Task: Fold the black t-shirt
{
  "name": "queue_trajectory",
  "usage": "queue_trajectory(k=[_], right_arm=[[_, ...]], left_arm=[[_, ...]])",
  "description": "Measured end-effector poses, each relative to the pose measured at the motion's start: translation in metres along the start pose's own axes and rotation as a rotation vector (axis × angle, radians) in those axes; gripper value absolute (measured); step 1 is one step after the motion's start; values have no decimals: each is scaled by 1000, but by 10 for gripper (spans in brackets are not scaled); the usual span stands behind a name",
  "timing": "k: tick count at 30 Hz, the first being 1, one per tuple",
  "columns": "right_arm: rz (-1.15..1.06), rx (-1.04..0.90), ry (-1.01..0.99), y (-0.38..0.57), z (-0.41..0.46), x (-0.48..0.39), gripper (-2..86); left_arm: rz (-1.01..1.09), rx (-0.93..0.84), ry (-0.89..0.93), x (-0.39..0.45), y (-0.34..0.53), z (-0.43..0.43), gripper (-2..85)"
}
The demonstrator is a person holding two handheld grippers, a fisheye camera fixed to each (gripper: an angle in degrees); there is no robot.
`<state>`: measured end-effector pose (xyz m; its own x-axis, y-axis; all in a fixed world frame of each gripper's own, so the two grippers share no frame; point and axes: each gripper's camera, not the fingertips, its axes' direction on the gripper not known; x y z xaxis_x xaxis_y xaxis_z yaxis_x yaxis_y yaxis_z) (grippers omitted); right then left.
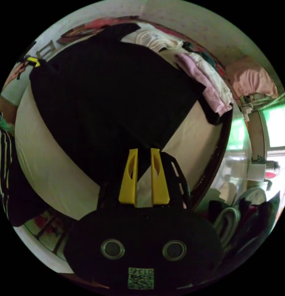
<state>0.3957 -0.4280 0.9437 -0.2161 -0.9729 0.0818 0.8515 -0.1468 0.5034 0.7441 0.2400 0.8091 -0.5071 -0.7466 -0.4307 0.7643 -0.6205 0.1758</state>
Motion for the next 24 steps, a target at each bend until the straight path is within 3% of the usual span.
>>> queue_trajectory(k=[4,7,9,13,16,21,24], right_arm=[[-87,-108,27,-36,13,-7,19],[-111,-186,-67,-50,-11,-5,13],[-80,-136,-97,-55,-31,3,13],[196,-40,-244,-89,-21,52,22],[319,-204,-289,-116,36,64,37],[409,-132,-105,-141,15,51,92],[452,37,26,-164,-19,31,100]], left_arm=[[4,7,4,0,1,-1,31],[60,44,-14,8,6,-11,31],[80,71,-32,9,8,-14,32],[56,86,-62,-1,1,-5,37],[27,64,-76,-13,-7,11,45],[-19,64,-30,-34,8,13,92],[-70,92,1,-48,33,4,115]])
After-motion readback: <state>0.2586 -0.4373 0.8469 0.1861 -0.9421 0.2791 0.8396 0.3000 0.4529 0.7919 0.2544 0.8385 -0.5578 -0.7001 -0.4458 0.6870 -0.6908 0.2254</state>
